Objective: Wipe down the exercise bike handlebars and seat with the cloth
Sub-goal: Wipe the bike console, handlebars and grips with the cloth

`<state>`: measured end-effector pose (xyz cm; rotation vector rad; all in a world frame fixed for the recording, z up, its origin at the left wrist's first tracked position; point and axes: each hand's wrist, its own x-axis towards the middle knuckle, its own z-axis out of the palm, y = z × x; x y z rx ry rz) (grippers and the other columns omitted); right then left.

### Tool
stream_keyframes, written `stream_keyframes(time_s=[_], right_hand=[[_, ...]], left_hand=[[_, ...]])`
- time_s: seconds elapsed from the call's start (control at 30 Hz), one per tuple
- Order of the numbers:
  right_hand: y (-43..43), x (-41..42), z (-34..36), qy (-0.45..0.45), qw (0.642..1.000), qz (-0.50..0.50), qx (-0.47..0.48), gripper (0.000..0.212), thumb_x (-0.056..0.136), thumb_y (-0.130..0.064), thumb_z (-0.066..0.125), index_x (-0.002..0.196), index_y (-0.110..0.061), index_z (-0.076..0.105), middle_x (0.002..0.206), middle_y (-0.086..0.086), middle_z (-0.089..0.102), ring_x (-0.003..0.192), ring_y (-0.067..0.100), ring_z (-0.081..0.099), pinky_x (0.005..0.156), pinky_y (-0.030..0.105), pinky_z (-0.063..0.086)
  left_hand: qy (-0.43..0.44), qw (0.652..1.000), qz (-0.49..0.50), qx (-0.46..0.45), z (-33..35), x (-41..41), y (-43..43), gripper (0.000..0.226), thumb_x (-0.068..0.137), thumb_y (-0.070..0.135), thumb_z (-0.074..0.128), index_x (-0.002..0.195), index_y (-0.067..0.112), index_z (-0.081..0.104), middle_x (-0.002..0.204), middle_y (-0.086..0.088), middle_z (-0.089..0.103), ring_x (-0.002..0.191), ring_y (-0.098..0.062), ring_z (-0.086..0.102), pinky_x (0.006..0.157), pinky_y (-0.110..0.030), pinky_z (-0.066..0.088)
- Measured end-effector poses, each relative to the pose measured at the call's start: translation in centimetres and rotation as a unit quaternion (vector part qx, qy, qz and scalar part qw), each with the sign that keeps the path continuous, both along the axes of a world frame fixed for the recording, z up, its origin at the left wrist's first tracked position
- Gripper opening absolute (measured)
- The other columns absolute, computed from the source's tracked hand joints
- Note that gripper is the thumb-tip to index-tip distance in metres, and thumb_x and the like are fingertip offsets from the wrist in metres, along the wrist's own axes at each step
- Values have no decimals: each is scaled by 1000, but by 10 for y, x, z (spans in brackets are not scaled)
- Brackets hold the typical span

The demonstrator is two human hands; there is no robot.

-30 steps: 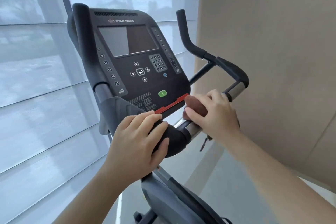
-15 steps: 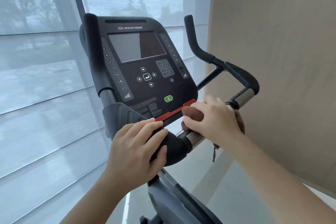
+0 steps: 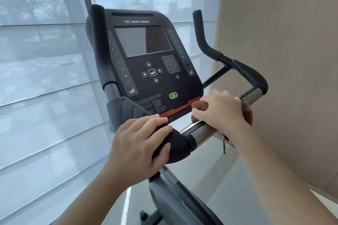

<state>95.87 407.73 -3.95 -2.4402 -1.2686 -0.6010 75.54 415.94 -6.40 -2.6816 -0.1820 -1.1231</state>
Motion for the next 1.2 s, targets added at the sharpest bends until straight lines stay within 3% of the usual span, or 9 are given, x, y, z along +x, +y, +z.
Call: stream_keyframes(time_s=[0.17,0.3,0.43,0.5,0.6,0.73,0.93,1.1,1.2], right_hand=[[-16,-33,-36,-6,969,22,248,35,78,-49,53,98,-24,67,90,1,56,81,16,41,72,31,31],[-23,-44,-56,9,937,69,343,39,78,-47,55,100,-18,68,90,5,56,81,17,47,71,28,39],[-21,-2,-50,174,881,-16,440,38,82,-31,65,112,-8,63,103,18,50,92,28,51,78,45,54],[-17,-4,-54,188,861,-32,472,39,82,-30,66,113,-7,62,103,17,48,93,30,53,77,46,55],[-6,-51,-71,135,834,16,535,39,78,-37,62,110,-14,63,98,2,45,87,23,54,74,33,54],[2,-92,-90,187,769,81,605,38,79,-35,63,113,-18,60,100,0,45,91,19,58,73,16,53],[-6,-34,-66,264,757,-62,594,40,85,-28,64,120,-11,56,111,12,48,91,17,54,66,-3,42],[1,-89,-79,230,765,-23,601,41,78,-38,61,115,-20,58,99,-5,47,86,6,56,62,-2,42],[-6,-99,-70,222,799,-29,558,36,80,-29,68,113,-17,61,100,1,47,86,9,55,65,0,42]], left_hand=[[-16,1000,2,7,0,2,-2,32,84,28,45,93,13,72,103,-2,69,99,-22,64,75,-32,49],[-25,1000,6,14,-1,3,-3,31,83,26,46,92,13,72,103,-2,69,99,-22,64,74,-32,48],[-29,999,8,15,0,3,-4,31,83,25,45,91,13,72,102,-1,69,98,-22,64,72,-31,47],[-31,999,5,16,0,4,-4,30,82,25,46,90,13,72,101,-1,69,97,-22,65,71,-31,48],[-37,999,5,19,-1,5,-3,29,82,24,46,90,13,72,101,0,69,97,-22,65,70,-30,47],[-50,998,2,24,-1,6,-3,28,82,24,47,89,13,72,100,0,70,95,-22,65,71,-31,46],[-48,998,-17,25,-2,6,-3,26,82,23,48,86,12,71,96,0,70,91,-22,65,64,-33,48],[-52,998,-38,9,-2,5,1,26,83,25,48,82,12,69,93,-1,70,86,-21,64,59,-32,47],[-33,998,-47,-3,0,2,2,26,84,26,48,82,11,69,92,-2,70,84,-22,65,60,-33,48]])
